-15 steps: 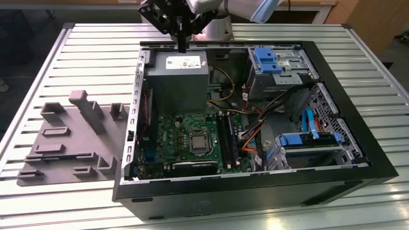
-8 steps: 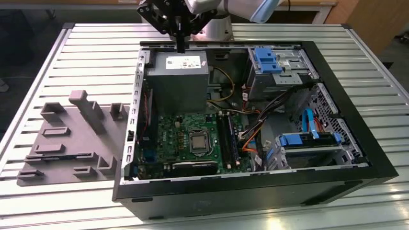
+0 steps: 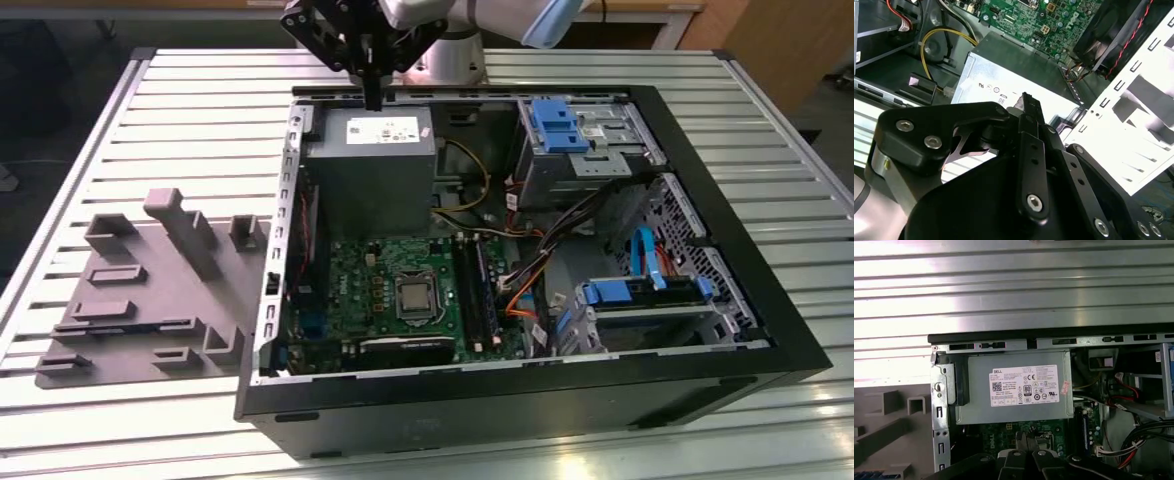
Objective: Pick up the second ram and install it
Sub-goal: 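Reach for the second ram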
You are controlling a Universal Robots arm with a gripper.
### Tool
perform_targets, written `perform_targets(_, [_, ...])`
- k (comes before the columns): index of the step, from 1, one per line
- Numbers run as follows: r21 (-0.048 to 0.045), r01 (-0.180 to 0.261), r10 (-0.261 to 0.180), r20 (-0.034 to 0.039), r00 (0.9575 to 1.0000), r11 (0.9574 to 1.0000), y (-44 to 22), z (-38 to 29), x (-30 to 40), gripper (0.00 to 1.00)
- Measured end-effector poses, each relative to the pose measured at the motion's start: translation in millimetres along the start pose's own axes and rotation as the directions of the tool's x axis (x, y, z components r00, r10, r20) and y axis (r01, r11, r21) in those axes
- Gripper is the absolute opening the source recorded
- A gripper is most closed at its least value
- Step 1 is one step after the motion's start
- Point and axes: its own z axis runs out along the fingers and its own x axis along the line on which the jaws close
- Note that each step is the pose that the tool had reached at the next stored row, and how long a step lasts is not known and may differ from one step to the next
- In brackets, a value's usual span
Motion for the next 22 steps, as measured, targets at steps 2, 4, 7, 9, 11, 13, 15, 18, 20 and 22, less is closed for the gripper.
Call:
perform_targets(2, [0.0000, 0.000, 0.000, 0.0000, 1.0000, 1.0000, -0.1, 0.0, 1.0, 0.11])
perform_targets(4, [0.0000, 0.000, 0.000, 0.0000, 1.0000, 1.0000, -0.2, -0.1, 2.0, 0.11])
perform_targets(7, [0.0000, 0.000, 0.000, 0.0000, 1.0000, 1.0000, -0.3, -0.1, 3.5, 0.11])
perform_targets(9, [0.0000, 0.000, 0.000, 0.0000, 1.0000, 1.0000, -0.3, -0.1, 4.5, 0.11])
perform_targets(11, [-0.0001, 0.000, 0.000, 0.0000, 1.0000, 1.0000, -0.4, -0.1, 5.5, 0.11])
perform_targets(13, [0.0000, 0.000, 0.000, 0.0000, 1.0000, 1.0000, -0.5, -0.2, 6.6, 0.11])
perform_targets(15, [0.0001, 0.000, 0.000, 0.0000, 1.0000, 1.0000, -0.6, -0.2, 7.8, 0.11])
perform_targets(18, [0.0000, 0.000, 0.000, 0.0000, 1.0000, 1.0000, -0.8, -0.3, 9.9, 0.11])
perform_targets(20, [0.0000, 0.000, 0.000, 0.0001, 1.0000, 1.0000, -0.9, -0.3, 11.2, 0.11])
perform_targets(22, [0.0000, 0.000, 0.000, 0.0000, 1.0000, 1.0000, -0.9, -0.3, 12.6, 0.11])
